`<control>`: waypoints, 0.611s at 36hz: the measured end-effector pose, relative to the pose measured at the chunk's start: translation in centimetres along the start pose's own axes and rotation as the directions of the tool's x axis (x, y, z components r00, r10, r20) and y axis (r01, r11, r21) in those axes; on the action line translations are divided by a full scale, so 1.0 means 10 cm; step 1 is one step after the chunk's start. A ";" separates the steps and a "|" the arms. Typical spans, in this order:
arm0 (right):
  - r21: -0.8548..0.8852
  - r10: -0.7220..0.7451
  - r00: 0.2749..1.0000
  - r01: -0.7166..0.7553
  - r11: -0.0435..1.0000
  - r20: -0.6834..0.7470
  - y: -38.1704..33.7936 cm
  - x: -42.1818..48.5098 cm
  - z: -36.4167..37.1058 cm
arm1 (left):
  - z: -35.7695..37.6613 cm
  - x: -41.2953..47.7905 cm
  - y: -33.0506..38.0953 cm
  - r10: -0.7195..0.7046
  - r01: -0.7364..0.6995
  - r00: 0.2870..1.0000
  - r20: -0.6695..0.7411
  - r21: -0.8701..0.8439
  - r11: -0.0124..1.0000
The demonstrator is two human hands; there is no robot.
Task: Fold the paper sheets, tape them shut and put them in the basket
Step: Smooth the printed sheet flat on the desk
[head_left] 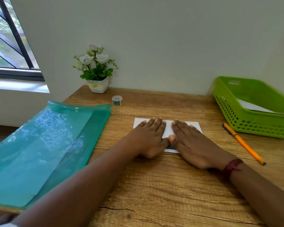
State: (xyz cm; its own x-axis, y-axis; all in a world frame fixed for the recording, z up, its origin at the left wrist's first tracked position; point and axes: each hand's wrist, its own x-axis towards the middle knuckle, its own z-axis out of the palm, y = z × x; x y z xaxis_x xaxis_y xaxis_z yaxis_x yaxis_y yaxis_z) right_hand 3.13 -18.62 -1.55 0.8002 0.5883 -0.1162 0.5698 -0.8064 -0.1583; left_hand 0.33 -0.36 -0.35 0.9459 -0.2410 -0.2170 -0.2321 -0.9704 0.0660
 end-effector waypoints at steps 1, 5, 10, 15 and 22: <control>-0.002 0.015 1.000 -0.015 1.000 0.000 0.01 0.00 0.00 | 0.00 0.00 -0.02 -0.021 0.021 1.000 0.002 -0.009 1.000; -0.027 0.086 0.996 -0.086 0.996 0.007 0.11 0.00 -0.01 | -0.03 0.01 -0.11 -0.103 0.104 0.994 0.026 -0.034 0.994; -0.055 0.115 0.992 -0.113 0.992 0.043 0.17 -0.05 -0.06 | -0.07 0.00 -0.18 -0.160 0.162 0.984 0.075 -0.030 0.986; -0.072 0.103 0.994 -0.101 0.992 0.033 0.20 -0.06 -0.11 | -0.14 -0.01 -0.24 -0.145 0.147 0.987 0.070 -0.019 0.989; 0.041 0.013 0.995 -0.009 0.999 -0.095 0.40 -0.11 -0.23 | -0.25 -0.03 -0.33 -0.089 0.089 0.996 0.012 -0.041 0.995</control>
State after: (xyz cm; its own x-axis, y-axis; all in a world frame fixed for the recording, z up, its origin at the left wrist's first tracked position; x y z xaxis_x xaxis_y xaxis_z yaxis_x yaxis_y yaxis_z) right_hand 4.97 -22.61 0.16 0.8215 0.5697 -0.0242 0.5548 -0.8084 -0.1969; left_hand 1.36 2.97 1.95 0.9600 -0.1542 -0.2336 -0.1375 -0.9867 0.0861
